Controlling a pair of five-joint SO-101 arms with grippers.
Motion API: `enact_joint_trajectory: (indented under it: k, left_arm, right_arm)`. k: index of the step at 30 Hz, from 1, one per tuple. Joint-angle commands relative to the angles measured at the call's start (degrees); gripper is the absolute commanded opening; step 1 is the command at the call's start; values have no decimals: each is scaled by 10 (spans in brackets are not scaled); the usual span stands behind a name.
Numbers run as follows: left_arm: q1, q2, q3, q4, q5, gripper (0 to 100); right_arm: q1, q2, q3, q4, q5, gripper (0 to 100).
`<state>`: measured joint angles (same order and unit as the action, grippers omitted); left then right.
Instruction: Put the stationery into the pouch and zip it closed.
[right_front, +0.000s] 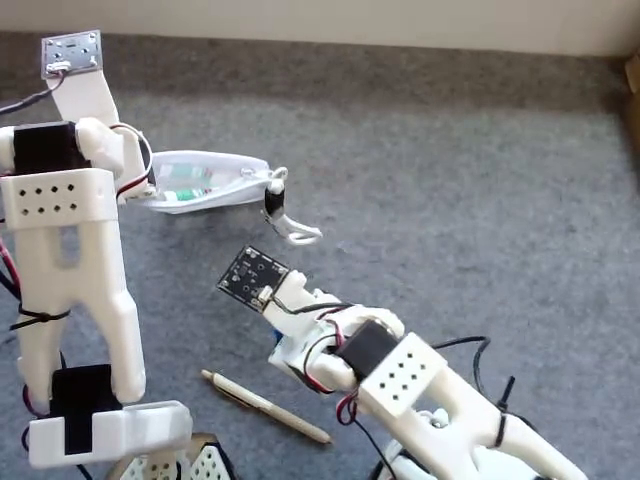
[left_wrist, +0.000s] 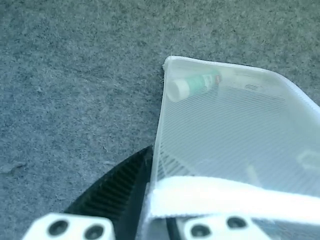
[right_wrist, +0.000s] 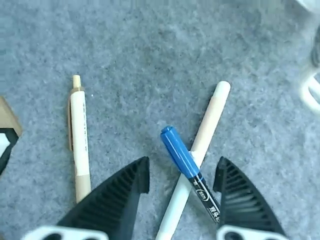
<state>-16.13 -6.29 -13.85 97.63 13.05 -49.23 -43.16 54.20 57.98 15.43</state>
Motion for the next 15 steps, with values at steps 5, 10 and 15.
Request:
enact_joint_trajectory:
  k: [5,10,15]
  left_arm:
    - [-14,-1,-13,0,4,5]
    - [-14,-1,-13,0,4,5]
    - [-14,-1,-13,0,4,5]
  right_arm:
    - [-4,158,-28,-81,5,205]
    - [7,213,-55,-87,6,205]
    - [7,247,-66,-87,7,205]
